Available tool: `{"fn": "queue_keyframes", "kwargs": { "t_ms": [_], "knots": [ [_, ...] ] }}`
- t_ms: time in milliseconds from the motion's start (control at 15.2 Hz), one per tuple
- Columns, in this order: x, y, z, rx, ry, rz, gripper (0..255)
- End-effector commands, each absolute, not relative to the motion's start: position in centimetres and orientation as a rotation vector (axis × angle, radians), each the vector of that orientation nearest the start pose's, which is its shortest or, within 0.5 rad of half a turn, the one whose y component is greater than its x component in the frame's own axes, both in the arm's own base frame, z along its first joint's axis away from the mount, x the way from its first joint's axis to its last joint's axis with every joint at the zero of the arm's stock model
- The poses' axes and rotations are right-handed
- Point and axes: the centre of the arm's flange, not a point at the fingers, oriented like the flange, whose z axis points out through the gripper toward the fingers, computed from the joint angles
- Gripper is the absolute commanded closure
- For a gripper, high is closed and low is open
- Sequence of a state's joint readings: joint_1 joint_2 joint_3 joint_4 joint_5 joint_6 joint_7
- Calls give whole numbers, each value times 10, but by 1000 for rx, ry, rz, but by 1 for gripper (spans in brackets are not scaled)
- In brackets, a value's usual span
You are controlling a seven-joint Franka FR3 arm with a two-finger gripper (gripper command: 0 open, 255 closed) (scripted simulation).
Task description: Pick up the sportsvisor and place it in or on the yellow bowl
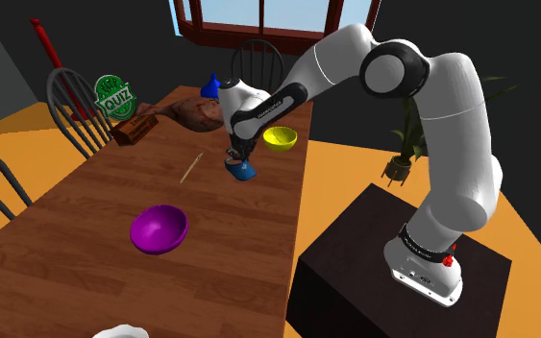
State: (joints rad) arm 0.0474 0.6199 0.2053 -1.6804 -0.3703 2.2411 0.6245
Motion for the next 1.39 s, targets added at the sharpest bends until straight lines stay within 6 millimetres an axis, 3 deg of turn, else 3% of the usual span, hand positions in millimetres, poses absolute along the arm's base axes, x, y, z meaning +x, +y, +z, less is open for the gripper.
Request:
{"fn": "queue_keyframes", "kwargs": {
  "t_ms": [0, 990, 1320],
  "knots": [
    [660, 145, 254, -3295, 280, -60, 255],
    [660, 145, 331, -3295, 280, -60, 255],
    [672, 80, 335, -3295, 280, -60, 255]
  ]
}}
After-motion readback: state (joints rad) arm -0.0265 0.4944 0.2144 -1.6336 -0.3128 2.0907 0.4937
